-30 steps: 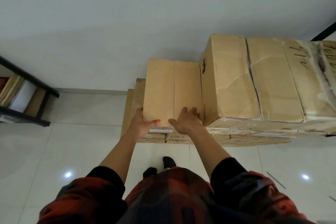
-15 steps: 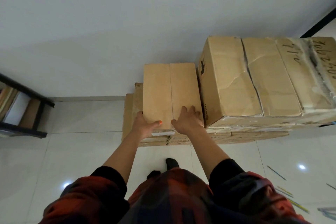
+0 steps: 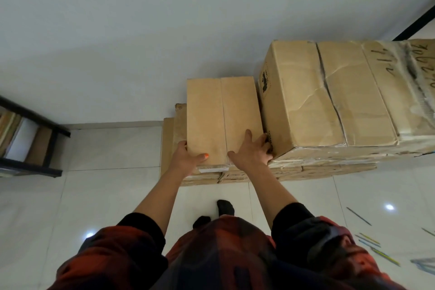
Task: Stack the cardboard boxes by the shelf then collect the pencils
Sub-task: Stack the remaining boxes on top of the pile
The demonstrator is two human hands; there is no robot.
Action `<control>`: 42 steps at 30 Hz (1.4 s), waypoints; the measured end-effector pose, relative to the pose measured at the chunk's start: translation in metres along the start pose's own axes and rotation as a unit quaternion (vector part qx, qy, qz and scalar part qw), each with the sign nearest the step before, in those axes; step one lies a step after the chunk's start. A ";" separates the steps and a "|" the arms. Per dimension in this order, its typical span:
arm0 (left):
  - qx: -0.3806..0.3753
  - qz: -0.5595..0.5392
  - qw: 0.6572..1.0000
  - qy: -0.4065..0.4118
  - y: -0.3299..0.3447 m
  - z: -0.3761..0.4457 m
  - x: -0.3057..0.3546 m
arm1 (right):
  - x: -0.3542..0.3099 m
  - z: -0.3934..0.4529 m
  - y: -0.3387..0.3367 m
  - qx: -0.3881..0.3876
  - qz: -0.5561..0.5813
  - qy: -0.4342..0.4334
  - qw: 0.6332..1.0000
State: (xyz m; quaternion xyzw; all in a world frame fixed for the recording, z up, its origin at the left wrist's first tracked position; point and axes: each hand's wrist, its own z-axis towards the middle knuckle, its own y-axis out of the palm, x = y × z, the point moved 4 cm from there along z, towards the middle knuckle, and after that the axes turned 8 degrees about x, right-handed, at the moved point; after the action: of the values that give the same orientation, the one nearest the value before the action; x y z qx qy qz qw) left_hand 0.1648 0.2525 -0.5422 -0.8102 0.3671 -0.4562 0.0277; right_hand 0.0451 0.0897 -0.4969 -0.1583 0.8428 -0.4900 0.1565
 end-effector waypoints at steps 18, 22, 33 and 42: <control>0.107 -0.018 0.993 0.041 -0.087 -0.001 -0.028 | -0.066 -0.015 0.015 -0.007 0.103 -0.087 0.991; 0.104 -0.015 0.994 0.044 -0.110 0.010 -0.037 | -0.092 -0.019 0.023 -0.008 0.103 -0.082 0.991; 0.038 0.002 0.999 0.035 -0.118 0.038 -0.050 | -0.103 -0.008 0.054 -0.028 0.126 -0.032 0.991; -0.054 0.032 0.998 -0.001 -0.102 0.054 -0.047 | -0.086 0.006 0.069 -0.060 0.094 -0.025 0.993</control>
State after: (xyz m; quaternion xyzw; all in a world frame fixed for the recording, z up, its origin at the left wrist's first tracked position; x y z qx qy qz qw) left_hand 0.2492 0.3398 -0.5689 -0.7988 0.4163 -0.4342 -0.0011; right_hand 0.1178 0.1535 -0.5508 -0.1003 0.8776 -0.4176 0.2133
